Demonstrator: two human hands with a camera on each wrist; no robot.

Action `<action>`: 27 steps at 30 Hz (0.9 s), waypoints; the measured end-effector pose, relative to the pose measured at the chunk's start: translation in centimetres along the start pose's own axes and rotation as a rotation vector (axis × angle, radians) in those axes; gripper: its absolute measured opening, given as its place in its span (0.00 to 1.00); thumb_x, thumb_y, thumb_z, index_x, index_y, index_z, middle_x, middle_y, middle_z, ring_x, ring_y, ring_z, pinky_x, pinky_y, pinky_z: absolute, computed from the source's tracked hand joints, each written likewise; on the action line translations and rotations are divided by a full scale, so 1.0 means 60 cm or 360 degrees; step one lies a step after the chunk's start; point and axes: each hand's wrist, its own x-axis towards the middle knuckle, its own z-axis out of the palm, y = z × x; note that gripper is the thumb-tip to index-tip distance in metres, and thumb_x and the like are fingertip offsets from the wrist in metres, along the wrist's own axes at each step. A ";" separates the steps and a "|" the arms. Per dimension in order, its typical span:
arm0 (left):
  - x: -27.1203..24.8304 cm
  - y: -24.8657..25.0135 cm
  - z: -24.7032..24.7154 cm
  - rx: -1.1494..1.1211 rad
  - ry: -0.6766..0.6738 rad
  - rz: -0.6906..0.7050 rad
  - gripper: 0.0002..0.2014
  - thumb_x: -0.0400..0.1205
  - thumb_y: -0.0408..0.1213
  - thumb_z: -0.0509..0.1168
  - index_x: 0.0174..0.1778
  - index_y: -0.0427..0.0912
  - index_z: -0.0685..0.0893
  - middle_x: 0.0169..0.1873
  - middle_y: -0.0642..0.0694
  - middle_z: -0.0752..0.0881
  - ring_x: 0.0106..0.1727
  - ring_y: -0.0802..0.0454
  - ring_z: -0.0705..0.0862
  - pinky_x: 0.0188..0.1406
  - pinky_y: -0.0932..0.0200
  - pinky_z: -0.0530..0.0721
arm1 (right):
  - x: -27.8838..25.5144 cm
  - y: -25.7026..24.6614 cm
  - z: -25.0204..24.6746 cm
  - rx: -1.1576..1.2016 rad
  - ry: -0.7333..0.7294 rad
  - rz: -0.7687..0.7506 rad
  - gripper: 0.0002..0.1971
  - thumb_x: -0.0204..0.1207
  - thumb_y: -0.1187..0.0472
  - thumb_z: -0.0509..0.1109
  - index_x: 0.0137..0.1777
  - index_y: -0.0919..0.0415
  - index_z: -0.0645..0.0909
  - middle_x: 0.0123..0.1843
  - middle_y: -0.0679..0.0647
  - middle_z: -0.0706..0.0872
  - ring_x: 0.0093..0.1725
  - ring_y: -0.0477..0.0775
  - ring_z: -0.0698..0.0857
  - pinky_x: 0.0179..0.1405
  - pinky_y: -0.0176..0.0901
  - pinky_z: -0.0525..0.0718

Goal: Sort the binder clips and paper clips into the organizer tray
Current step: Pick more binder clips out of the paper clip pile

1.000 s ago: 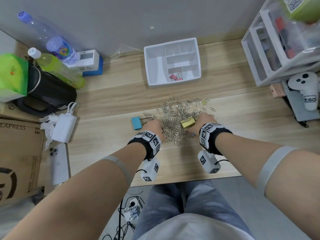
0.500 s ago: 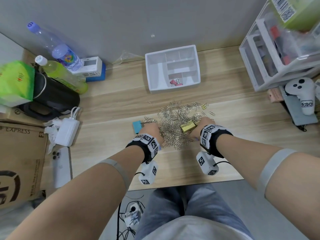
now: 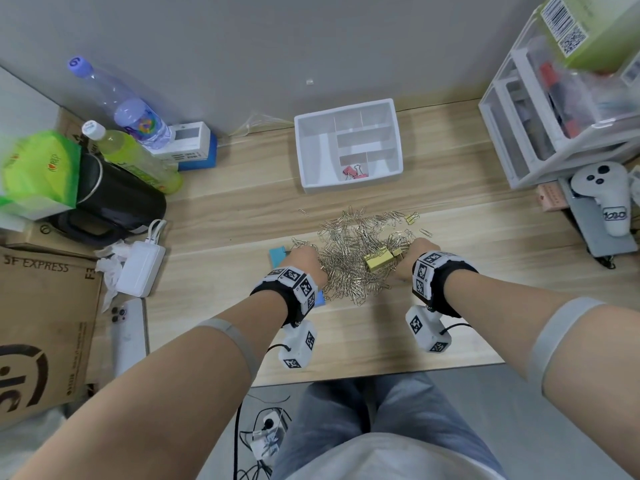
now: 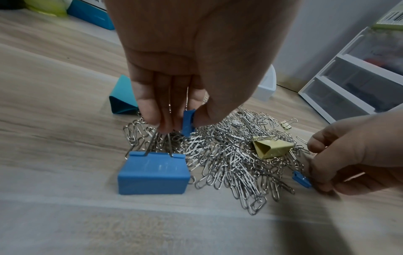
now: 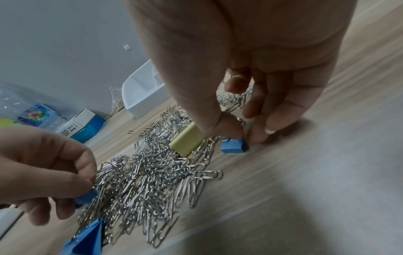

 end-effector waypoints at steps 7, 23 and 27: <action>-0.003 0.014 0.001 -0.0014 -0.0061 0.0023 0.11 0.77 0.32 0.63 0.28 0.41 0.73 0.26 0.45 0.78 0.29 0.49 0.78 0.28 0.59 0.79 | 0.000 -0.013 -0.002 -0.0047 -0.0067 0.0044 0.23 0.71 0.59 0.76 0.28 0.55 0.62 0.32 0.55 0.71 0.36 0.55 0.72 0.24 0.33 0.62; -0.006 0.025 0.000 -0.0179 -0.0018 0.0183 0.03 0.76 0.35 0.68 0.38 0.45 0.81 0.38 0.48 0.85 0.41 0.48 0.84 0.37 0.58 0.82 | 0.011 -0.019 -0.004 -0.0224 -0.0117 -0.0009 0.20 0.70 0.63 0.75 0.26 0.58 0.66 0.23 0.52 0.68 0.21 0.50 0.68 0.16 0.32 0.65; -0.004 0.034 -0.020 -0.0303 -0.0013 0.0206 0.03 0.78 0.32 0.67 0.43 0.44 0.85 0.41 0.49 0.86 0.44 0.50 0.85 0.38 0.58 0.82 | 0.009 -0.022 -0.021 -0.0117 -0.0100 -0.0046 0.13 0.71 0.66 0.69 0.29 0.58 0.70 0.28 0.52 0.70 0.26 0.52 0.69 0.23 0.36 0.73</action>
